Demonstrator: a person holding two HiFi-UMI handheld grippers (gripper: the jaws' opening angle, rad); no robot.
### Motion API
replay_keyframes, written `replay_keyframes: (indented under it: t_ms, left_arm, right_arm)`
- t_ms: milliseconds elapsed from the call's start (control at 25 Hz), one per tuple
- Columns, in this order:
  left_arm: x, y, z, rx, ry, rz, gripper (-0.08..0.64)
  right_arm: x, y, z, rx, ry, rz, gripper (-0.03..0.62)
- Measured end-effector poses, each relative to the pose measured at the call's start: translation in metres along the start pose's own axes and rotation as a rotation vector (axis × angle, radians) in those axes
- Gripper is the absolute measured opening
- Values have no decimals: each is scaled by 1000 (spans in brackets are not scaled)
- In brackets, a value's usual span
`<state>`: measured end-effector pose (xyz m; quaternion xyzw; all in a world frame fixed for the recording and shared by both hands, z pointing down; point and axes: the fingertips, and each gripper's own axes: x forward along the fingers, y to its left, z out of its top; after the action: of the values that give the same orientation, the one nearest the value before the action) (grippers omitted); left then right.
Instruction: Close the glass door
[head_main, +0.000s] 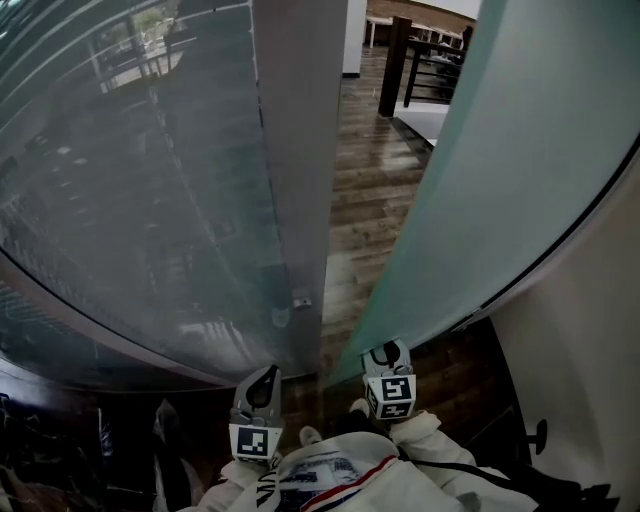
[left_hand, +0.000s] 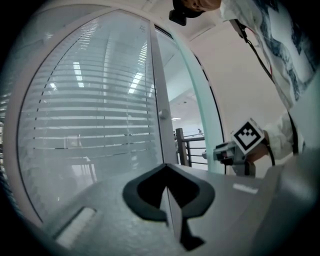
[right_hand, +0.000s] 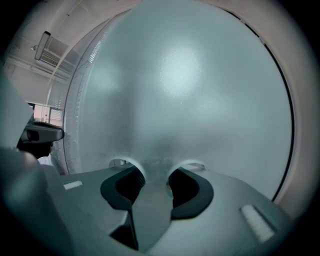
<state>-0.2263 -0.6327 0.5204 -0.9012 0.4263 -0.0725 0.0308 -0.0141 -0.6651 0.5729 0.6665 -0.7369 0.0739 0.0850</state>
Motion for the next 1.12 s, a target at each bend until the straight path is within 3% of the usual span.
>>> replay_keyframes:
  t_ms: [600, 1120]
  left_arm:
    - [23, 8, 6, 7, -14, -10, -2]
    - [41, 13, 10, 20, -16, 26, -2]
  right_arm:
    - [33, 3, 10, 2, -17, -8, 149]
    - [60, -1, 14, 4, -21, 15, 149]
